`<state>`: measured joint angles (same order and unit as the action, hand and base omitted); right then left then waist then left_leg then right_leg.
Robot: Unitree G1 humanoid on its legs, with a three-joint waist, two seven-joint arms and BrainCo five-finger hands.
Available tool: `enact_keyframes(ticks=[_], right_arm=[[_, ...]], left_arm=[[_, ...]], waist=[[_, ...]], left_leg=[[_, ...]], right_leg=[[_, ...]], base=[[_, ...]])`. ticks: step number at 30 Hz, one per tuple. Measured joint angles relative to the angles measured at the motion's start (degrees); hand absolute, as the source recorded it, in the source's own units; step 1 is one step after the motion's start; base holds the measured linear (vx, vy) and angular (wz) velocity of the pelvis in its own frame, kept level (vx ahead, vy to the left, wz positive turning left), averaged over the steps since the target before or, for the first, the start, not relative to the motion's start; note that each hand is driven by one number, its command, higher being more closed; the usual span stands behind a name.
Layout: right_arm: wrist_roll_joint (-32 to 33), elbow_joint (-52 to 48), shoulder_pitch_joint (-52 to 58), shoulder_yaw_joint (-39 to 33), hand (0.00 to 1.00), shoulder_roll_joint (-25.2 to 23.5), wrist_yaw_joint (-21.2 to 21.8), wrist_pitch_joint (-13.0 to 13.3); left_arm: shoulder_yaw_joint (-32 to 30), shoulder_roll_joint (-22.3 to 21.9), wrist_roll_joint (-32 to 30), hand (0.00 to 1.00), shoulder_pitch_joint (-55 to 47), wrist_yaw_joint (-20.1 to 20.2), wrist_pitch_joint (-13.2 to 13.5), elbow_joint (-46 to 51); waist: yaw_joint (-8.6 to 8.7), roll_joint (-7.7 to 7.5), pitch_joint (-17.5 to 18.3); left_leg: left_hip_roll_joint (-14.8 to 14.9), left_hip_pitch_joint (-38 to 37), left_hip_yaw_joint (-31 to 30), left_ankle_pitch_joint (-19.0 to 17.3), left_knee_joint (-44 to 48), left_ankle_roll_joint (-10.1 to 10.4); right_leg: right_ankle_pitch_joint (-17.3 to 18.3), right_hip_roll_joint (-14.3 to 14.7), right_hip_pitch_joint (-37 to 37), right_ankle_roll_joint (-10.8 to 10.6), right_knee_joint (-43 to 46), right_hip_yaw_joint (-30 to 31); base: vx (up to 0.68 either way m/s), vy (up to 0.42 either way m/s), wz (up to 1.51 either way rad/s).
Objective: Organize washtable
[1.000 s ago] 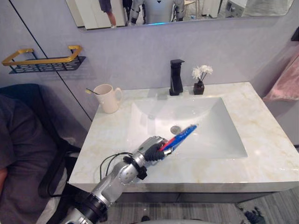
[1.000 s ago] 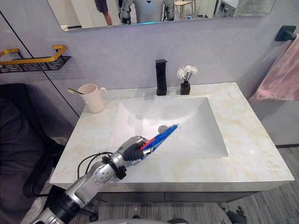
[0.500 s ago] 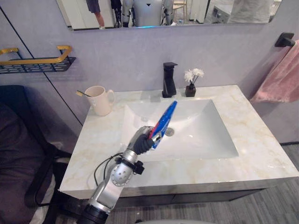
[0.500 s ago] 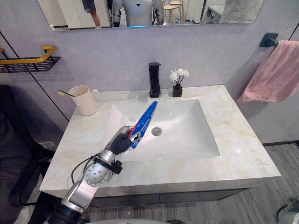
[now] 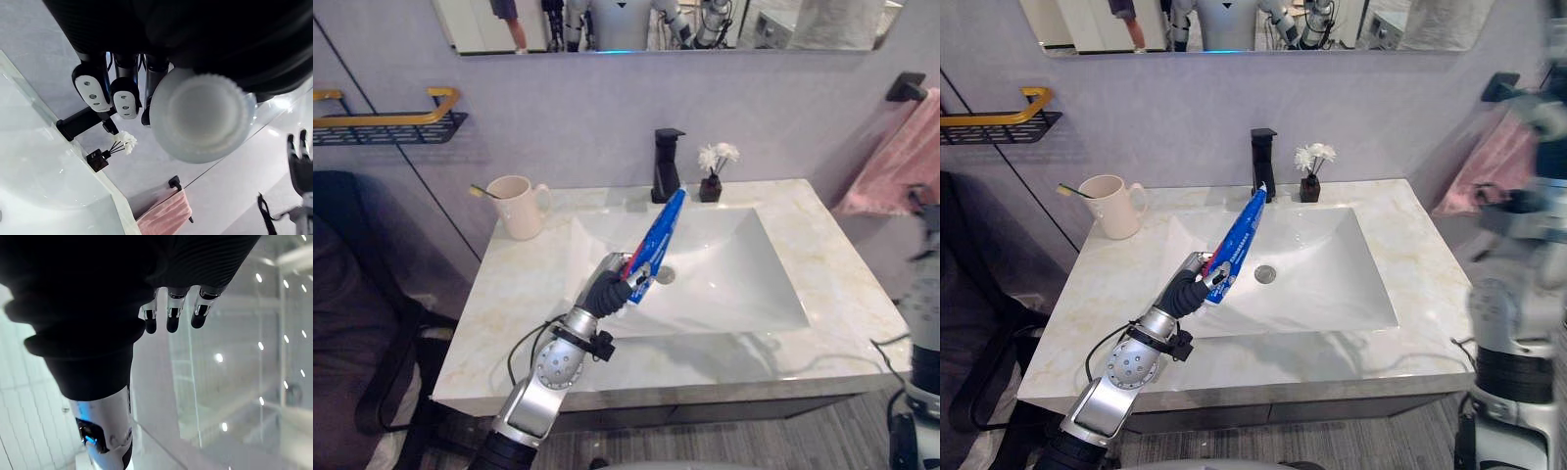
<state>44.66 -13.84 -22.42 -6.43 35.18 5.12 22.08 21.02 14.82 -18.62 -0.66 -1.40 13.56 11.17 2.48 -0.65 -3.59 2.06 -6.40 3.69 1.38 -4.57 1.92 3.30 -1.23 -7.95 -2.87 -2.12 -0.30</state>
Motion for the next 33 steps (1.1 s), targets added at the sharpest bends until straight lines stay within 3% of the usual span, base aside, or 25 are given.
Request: enact_keyframes(ticks=[4, 9, 16, 20, 25, 33], right_arm=[[-1.53, 1.59, 2.65, 14.15, 0.0, -9.24, 2.22, -5.43], [-5.59, 4.76, 7.5, 18.33, 0.0, -17.17, 2.34, -8.59], [-13.68, 6.3, 8.61, 18.08, 0.0, -23.53, -3.3, -8.78], [-14.05, 6.94, 11.33, 17.53, 0.0, -26.11, -6.11, -8.22], [-12.97, 10.98, 13.22, 17.71, 0.0, -28.74, -6.09, -7.52], [-5.34, 13.16, 13.82, 21.07, 0.0, -30.37, -3.47, -7.97]], left_arm=[[1.33, -0.17, -1.13, 1.0, 1.93, -1.29, -0.02, 0.0], [0.9, -1.66, -2.9, 1.0, 3.19, -5.39, -0.07, 0.13], [0.25, -3.76, -5.14, 1.0, 3.17, -9.5, -0.42, 0.24], [-1.14, -5.37, -5.82, 1.0, 2.96, -10.74, -0.66, 0.24], [-0.78, -5.77, -5.85, 1.0, 2.73, -11.2, -0.82, 0.24], [3.17, -5.76, -6.87, 1.0, 1.78, -10.93, -0.84, 0.09]], waist=[[-0.95, 0.05, -0.03], [-1.63, 0.12, -0.08], [-1.79, 0.14, -0.09], [-1.65, 0.14, -0.09], [-1.67, 0.07, -0.14], [-1.66, -0.52, -0.51]], left_leg=[[-0.55, 0.07, -0.89, 0.03, 0.13, -0.03], [-1.27, 0.07, -1.92, 0.29, -0.05, -0.4], [-1.68, -0.01, -2.15, 0.7, -0.58, -0.79], [-2.03, -0.01, -2.38, 0.71, -0.68, -0.82], [-2.17, -0.01, -2.43, 0.71, -0.72, -0.83], [-2.23, 0.0, -2.64, 0.72, -0.74, -0.84]], right_leg=[[0.01, -0.83, -0.44, -0.01, 0.03, -1.42], [0.19, -1.55, -0.71, -0.27, 0.12, -2.55], [0.26, -1.91, -0.72, -0.39, 0.15, -3.04], [0.38, -2.21, -0.75, -0.57, 0.13, -3.21], [0.4, -2.39, -0.76, -0.6, 0.12, -3.31], [0.42, -2.45, -0.81, -0.63, 0.07, -3.55]], base=[[-0.02, 0.003, 0.12], [-0.03, 0.008, 0.1], [-0.02, -0.002, 0.03], [0.0, -0.002, 0.01], [0.0, 0.0, 0.0], [-0.01, -0.008, 0.0]])
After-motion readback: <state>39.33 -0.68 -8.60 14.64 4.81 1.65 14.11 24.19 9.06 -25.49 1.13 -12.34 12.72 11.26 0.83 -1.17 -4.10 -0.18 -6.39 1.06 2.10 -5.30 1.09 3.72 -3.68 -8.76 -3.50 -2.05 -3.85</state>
